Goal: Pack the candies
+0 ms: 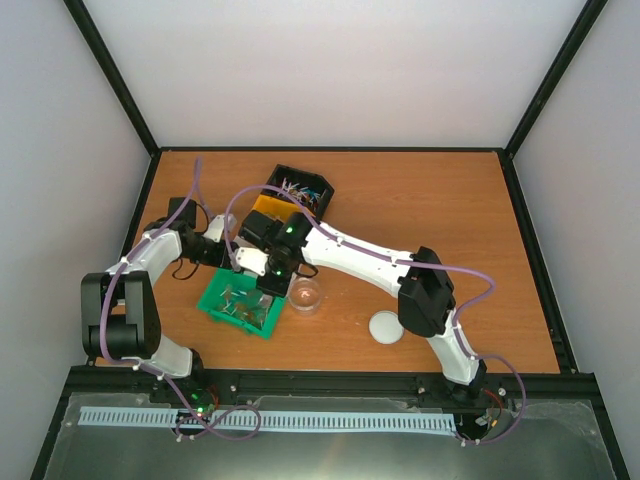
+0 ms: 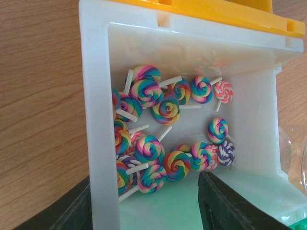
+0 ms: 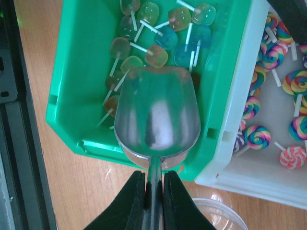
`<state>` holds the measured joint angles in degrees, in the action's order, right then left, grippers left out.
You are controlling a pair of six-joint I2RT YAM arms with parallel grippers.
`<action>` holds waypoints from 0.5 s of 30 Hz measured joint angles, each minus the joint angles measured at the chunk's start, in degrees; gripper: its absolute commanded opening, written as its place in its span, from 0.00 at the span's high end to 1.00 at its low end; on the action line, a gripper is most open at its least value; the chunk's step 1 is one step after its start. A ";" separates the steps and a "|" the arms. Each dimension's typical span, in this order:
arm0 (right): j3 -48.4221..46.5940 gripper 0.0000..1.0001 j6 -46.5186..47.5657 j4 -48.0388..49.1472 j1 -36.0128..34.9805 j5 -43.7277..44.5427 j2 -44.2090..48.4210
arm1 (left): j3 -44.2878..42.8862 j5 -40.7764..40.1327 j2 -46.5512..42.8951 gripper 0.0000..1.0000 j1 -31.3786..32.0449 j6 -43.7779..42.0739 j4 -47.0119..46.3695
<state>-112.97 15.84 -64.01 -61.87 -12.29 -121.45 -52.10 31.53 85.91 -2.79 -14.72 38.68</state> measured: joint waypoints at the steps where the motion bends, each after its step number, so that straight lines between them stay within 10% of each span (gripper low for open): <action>1: 0.44 0.97 -0.04 1.03 0.00 -0.22 -0.04 | 0.02 0.00 0.00 0.46 0.00 0.00 -0.04; 15: 26.29 0.97 -1.97 30.77 0.00 -1.92 8.09 | 0.26 -0.02 0.02 0.48 0.02 0.00 -0.57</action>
<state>-86.67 13.87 -33.23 -61.87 -14.22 -113.36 -51.83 31.51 85.93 -2.76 -14.72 38.11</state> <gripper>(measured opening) 0.079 0.523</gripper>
